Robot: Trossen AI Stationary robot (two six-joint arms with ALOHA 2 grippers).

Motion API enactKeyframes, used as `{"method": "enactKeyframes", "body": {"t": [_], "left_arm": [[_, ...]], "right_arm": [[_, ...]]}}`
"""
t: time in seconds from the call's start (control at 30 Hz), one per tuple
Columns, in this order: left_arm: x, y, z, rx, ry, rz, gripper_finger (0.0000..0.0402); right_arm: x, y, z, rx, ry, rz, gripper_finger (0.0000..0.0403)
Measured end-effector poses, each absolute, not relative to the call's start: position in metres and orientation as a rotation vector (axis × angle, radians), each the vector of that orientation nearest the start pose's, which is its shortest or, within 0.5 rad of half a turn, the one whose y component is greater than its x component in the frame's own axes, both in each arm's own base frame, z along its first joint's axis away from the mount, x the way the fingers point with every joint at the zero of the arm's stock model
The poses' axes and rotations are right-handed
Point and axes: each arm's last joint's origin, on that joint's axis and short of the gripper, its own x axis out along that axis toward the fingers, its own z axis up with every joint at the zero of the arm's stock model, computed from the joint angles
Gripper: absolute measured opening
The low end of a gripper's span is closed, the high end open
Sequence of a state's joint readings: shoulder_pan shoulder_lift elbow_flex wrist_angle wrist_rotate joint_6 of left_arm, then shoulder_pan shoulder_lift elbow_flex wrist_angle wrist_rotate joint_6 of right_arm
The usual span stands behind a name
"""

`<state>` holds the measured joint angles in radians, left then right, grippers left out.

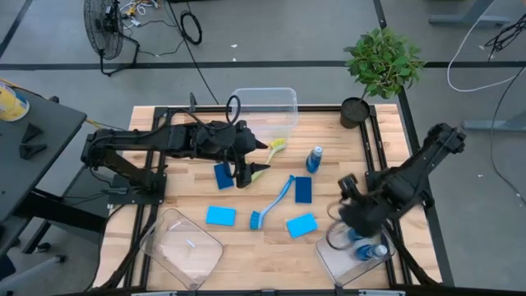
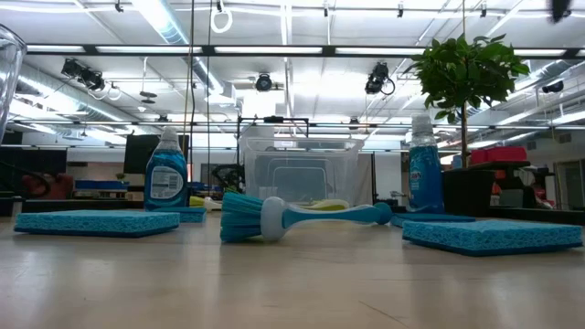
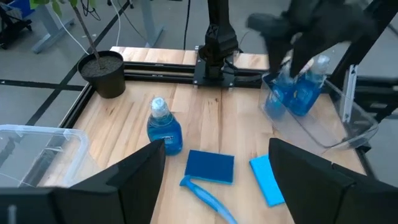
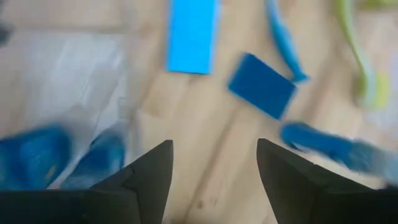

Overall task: Pick & Place Kitchen Sink Supplies
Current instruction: Put the blue dishwashing liquid into the bottom right transparent bin

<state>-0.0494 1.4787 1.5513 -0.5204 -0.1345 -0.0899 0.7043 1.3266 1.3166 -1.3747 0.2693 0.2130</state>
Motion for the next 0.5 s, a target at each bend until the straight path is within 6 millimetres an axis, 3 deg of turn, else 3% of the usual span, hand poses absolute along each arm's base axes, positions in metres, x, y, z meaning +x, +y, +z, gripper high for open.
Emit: {"method": "enactKeyframes", "body": {"t": [0.17,0.3,0.5], "left_arm": [[0.313,-0.013,0.411,-0.07,0.421,0.039,0.0254],[0.3,-0.014,0.417,-0.076,0.433,0.012,0.0235],[0.295,-0.014,0.41,-0.076,0.52,0.014,0.0206]], "right_arm": [[0.19,0.11,0.321,-0.331,1.261,0.009,0.0233],[0.203,0.095,0.322,-0.251,1.228,-0.069,0.0233],[0.229,0.085,0.33,-0.244,0.999,-0.164,0.0233]]}}
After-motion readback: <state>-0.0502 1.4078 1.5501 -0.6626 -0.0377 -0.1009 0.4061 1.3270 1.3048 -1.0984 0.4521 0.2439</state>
